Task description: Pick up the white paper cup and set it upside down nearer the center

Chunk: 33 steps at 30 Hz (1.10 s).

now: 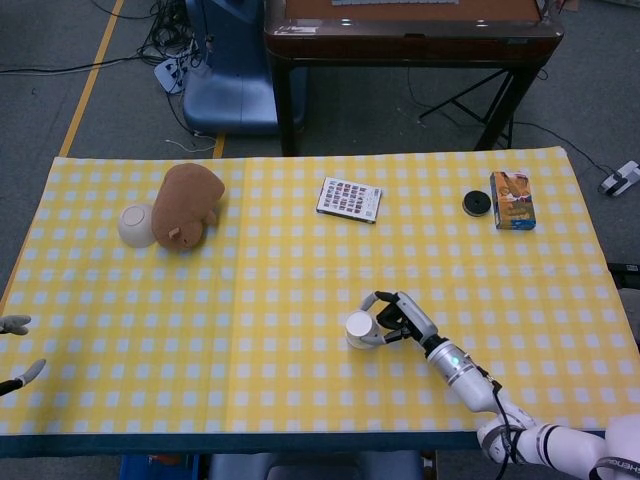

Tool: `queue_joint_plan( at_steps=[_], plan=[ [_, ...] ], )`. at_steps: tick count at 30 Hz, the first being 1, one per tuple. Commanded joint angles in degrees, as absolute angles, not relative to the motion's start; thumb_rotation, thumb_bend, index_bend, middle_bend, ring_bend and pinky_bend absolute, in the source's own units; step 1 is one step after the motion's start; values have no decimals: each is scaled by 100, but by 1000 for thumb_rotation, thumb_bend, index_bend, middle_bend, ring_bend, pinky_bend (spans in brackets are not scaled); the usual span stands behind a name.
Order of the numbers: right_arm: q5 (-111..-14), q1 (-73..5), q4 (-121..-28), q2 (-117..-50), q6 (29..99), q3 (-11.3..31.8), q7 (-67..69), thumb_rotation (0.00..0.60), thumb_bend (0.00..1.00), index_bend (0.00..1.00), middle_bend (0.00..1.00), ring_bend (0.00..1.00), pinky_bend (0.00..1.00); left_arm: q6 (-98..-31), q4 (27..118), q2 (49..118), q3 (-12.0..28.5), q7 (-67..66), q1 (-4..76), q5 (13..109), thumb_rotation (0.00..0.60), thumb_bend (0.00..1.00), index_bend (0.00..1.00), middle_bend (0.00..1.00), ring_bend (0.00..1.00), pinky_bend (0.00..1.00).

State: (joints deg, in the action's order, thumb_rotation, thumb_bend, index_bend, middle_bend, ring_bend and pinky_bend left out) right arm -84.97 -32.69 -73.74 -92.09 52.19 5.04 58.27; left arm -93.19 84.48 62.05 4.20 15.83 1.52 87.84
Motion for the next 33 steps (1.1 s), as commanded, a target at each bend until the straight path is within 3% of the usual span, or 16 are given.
queue_joint_plan(
  at_steps=[1, 10, 18, 28, 33],
  plan=[
    [-8502, -3267, -7377, -9185, 5235, 486, 5846, 600, 0, 529, 1000, 1000, 1000, -9319, 8448, 6204, 416, 1587, 151, 8790, 600, 45, 423, 459, 388, 654],
    [-8490, -3254, -7369, -9106, 5255, 416, 5844, 600, 0, 403, 1000, 1000, 1000, -9289, 8460, 6195, 399, 1575, 164, 8814, 600, 45, 423, 459, 388, 654],
    [-8604, -3259, -7435, -9004, 5297, 317, 5954, 600, 0, 195, 1000, 1000, 1000, -9256, 8469, 6199, 390, 1527, 178, 8817, 600, 45, 423, 459, 389, 654],
    [-8925, -3065, -8040, -8501, 5795, 78, 5682, 600, 0, 168, 1000, 1000, 1000, -9236, 8476, 6208, 371, 1479, 194, 8850, 600, 45, 423, 459, 389, 654],
    [-8887, -2865, -8430, -8198, 6169, 71, 4551, 600, 0, 167, 1000, 1000, 1000, -9227, 8502, 6216, 354, 1408, 202, 8874, 600, 44, 423, 458, 388, 654]
  ],
)
